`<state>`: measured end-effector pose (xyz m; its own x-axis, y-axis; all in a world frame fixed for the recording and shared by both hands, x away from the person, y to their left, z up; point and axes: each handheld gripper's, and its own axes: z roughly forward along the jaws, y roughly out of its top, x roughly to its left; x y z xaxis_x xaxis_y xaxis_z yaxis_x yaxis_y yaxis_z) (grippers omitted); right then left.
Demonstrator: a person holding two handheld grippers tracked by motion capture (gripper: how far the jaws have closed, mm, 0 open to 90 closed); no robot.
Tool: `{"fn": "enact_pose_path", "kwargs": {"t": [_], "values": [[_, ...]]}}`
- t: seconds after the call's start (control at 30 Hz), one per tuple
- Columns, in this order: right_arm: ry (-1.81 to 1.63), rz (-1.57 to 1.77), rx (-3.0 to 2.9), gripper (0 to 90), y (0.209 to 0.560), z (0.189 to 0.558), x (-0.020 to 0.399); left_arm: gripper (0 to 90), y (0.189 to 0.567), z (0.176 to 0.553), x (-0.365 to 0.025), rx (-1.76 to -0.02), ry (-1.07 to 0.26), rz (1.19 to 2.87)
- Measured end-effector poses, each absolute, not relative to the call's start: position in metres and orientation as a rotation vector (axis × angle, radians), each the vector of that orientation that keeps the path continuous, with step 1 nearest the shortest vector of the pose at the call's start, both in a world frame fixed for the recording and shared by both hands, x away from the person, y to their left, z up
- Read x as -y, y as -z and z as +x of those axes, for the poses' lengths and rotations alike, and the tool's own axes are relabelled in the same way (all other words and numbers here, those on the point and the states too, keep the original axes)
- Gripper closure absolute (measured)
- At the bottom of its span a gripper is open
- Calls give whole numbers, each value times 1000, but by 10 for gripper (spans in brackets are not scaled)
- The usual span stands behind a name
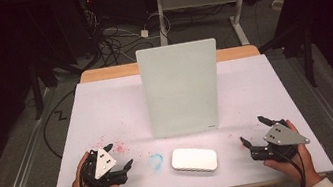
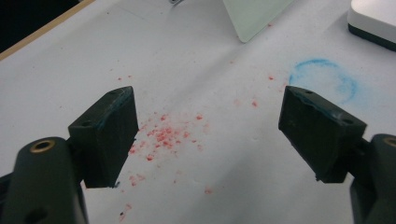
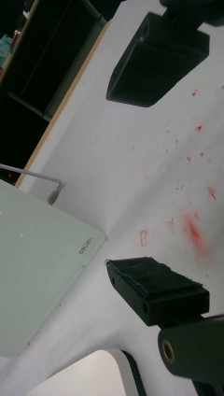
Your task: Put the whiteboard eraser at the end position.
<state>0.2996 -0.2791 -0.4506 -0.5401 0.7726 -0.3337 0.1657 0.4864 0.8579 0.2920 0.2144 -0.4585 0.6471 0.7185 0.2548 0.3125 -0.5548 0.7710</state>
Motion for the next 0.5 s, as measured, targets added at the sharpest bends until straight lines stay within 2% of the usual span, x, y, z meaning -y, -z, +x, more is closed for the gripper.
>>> {"fn": "enact_pose_path", "kwargs": {"t": [0.5], "values": [[-1027, 774, -1990, 168, 450, 302, 279, 193, 459, 294, -213, -802, -727, 2159]]}}
